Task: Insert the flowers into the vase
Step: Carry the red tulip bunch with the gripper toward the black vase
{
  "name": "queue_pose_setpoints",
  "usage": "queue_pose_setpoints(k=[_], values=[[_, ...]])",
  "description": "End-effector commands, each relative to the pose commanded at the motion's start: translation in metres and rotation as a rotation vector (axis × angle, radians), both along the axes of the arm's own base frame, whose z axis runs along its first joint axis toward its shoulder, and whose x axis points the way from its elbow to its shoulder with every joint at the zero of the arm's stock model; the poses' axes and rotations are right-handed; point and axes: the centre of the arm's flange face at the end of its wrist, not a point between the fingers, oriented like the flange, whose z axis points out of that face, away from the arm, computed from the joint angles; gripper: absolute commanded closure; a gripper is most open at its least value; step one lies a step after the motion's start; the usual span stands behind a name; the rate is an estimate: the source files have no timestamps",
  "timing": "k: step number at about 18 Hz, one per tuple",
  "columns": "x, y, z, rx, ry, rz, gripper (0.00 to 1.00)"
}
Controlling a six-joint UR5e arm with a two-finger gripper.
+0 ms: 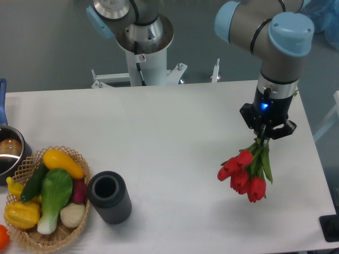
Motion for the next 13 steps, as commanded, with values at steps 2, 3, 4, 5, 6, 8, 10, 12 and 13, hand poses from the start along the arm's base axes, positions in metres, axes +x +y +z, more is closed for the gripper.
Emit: queue_pose_setpoints(k=[2,3,4,5,6,8,10,12,13], values=[[0.005,-0.002,0.012,0.027,0.005,-0.001,1.0],[0.006,-0.002,0.012,0.032,-0.005,0.002,1.0],[0.006,-0.004,0.013,0.031,-0.008,0.006,1.0],[0.008,-0.003,0.014,0.038,-0.01,0.006,1.0],[0.009,-0.002,0.016,0.062,-0.018,0.003,1.0],[0.014,-0.003,0.028,0.13,-0.029,-0.004,1.0],[0.02,-0.005,0.031,0.211,-0.077,0.027,1.0],[0.025,-0.006,0.04,0.316,-0.141,0.098,1.0],[0.024,-0.012,0.044,0.363,-0.148,0.106,1.0]])
